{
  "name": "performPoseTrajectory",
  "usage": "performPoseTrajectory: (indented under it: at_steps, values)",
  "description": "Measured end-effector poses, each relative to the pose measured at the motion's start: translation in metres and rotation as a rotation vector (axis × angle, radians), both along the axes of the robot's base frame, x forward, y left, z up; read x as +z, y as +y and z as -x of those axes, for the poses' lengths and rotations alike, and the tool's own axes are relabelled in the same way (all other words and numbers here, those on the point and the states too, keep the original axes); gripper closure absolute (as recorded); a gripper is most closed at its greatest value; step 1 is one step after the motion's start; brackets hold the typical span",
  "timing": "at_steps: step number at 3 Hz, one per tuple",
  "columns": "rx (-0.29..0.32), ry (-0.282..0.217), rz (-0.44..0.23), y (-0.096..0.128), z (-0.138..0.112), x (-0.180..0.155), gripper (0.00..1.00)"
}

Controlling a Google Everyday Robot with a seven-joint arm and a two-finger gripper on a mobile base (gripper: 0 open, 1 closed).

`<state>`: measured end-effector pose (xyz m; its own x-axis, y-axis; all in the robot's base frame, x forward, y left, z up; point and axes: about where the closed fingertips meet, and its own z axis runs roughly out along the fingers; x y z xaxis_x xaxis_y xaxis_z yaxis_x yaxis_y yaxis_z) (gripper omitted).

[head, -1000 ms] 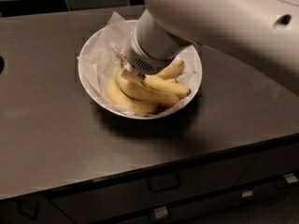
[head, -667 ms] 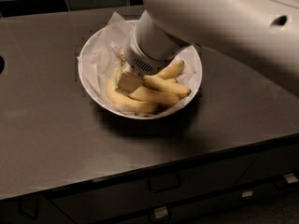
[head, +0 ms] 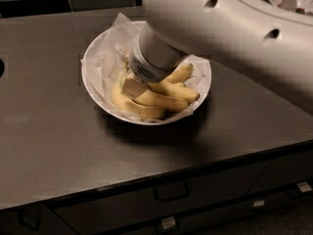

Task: Pick banana from white bowl

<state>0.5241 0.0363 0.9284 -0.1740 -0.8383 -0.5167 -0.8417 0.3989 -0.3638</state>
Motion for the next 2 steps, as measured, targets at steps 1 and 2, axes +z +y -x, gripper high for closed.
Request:
performPoseTrajectory:
  at_steps: [1,2]
  values:
    - [-0.002,0.000,0.000,0.0001,0.0000,0.0007,0.58]
    - [-0.018,-0.008,0.006,0.0037,0.0016,-0.0006,0.61]
